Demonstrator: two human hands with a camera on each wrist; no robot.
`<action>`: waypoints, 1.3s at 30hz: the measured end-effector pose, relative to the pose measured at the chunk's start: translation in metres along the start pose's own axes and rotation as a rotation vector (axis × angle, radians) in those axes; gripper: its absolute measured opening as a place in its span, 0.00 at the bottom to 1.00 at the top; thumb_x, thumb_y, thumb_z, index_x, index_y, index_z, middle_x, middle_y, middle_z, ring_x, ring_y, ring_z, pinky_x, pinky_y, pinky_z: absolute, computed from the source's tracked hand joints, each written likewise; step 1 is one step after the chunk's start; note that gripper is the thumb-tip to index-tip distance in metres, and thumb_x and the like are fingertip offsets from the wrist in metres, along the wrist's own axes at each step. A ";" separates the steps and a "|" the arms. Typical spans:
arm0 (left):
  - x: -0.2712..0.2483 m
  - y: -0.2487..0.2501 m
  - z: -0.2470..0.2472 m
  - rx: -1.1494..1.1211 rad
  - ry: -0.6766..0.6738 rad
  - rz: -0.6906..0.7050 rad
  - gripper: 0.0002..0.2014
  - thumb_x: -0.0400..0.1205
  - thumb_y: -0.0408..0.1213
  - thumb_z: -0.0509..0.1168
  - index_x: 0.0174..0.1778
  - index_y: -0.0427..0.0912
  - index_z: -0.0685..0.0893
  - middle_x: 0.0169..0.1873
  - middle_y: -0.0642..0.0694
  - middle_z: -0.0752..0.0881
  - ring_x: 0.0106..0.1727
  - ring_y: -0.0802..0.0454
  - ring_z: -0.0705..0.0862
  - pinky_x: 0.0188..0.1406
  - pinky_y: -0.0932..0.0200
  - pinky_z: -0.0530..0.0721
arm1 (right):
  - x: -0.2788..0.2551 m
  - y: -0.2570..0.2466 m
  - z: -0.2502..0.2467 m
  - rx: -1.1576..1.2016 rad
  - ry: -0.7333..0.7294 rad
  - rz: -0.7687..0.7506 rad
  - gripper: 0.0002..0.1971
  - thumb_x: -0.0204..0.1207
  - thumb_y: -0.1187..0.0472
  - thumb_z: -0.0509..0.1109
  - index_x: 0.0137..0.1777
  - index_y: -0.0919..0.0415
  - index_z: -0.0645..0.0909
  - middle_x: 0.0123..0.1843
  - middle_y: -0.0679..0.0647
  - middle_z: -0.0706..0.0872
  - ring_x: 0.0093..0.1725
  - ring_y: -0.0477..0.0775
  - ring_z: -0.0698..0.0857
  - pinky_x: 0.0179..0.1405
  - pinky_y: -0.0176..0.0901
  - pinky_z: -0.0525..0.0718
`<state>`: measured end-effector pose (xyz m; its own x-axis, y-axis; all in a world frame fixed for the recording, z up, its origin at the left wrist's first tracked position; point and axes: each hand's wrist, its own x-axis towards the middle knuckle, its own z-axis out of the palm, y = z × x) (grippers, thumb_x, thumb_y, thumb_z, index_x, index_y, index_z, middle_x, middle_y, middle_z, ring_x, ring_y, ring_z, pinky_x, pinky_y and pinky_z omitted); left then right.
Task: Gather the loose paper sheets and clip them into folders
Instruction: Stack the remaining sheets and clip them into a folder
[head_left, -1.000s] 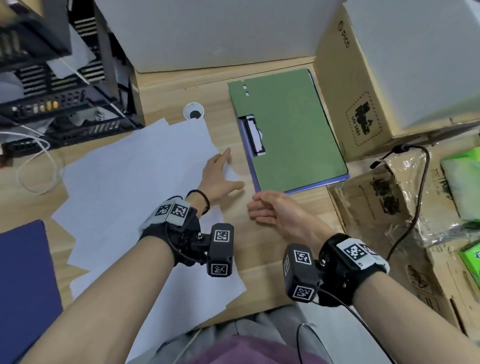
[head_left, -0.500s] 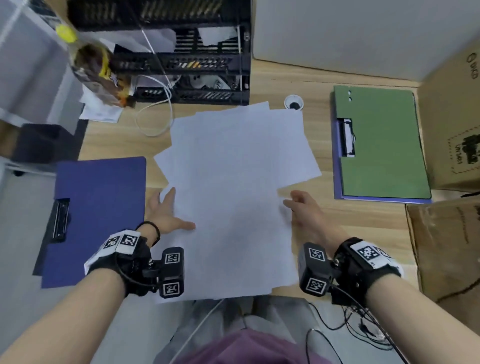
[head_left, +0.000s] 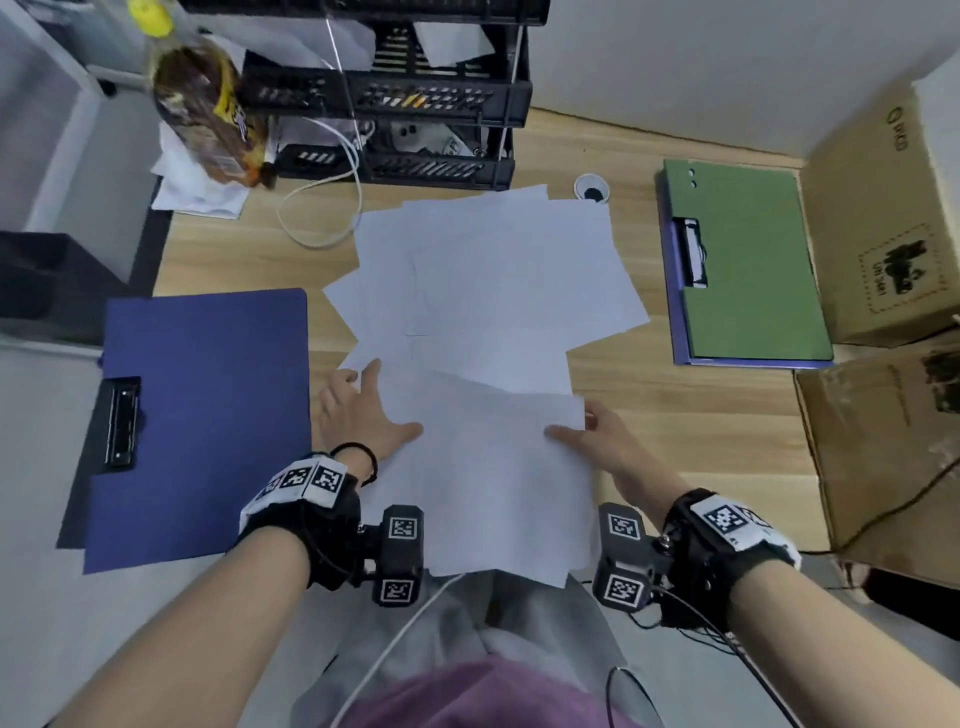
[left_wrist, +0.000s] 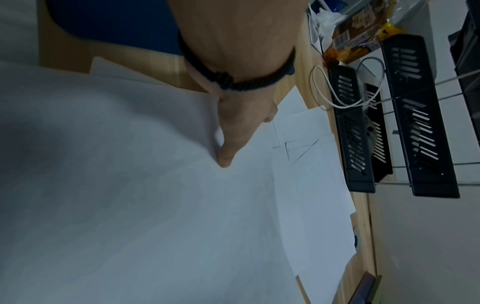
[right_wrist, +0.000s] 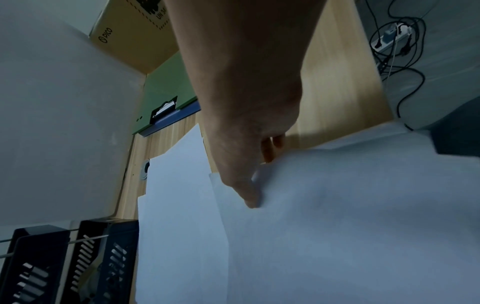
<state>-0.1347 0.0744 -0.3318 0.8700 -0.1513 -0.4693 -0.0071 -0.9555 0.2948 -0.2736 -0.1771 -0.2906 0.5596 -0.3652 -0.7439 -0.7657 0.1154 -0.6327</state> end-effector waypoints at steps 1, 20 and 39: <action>0.000 0.001 0.000 -0.005 -0.005 0.010 0.51 0.64 0.57 0.77 0.80 0.55 0.58 0.73 0.42 0.61 0.73 0.39 0.61 0.71 0.47 0.65 | -0.005 0.000 -0.001 -0.008 -0.017 0.004 0.19 0.74 0.62 0.76 0.63 0.60 0.78 0.55 0.54 0.88 0.47 0.49 0.89 0.29 0.29 0.84; 0.007 -0.017 -0.026 -0.454 -0.096 0.024 0.26 0.79 0.31 0.63 0.76 0.43 0.70 0.69 0.40 0.71 0.69 0.42 0.74 0.72 0.48 0.72 | -0.011 -0.005 -0.003 -0.407 0.084 -0.089 0.09 0.74 0.64 0.64 0.39 0.54 0.85 0.38 0.52 0.88 0.41 0.57 0.86 0.40 0.42 0.81; -0.013 -0.003 -0.013 -0.885 -0.473 -0.142 0.05 0.83 0.32 0.64 0.41 0.40 0.80 0.37 0.40 0.80 0.36 0.49 0.77 0.27 0.66 0.81 | -0.023 0.020 0.022 -0.022 -0.004 0.153 0.14 0.79 0.59 0.71 0.60 0.67 0.82 0.45 0.55 0.90 0.38 0.53 0.88 0.27 0.37 0.81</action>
<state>-0.1401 0.0829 -0.3160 0.5486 -0.3186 -0.7730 0.6160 -0.4711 0.6313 -0.2951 -0.1458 -0.2909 0.4371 -0.3410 -0.8323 -0.8491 0.1487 -0.5069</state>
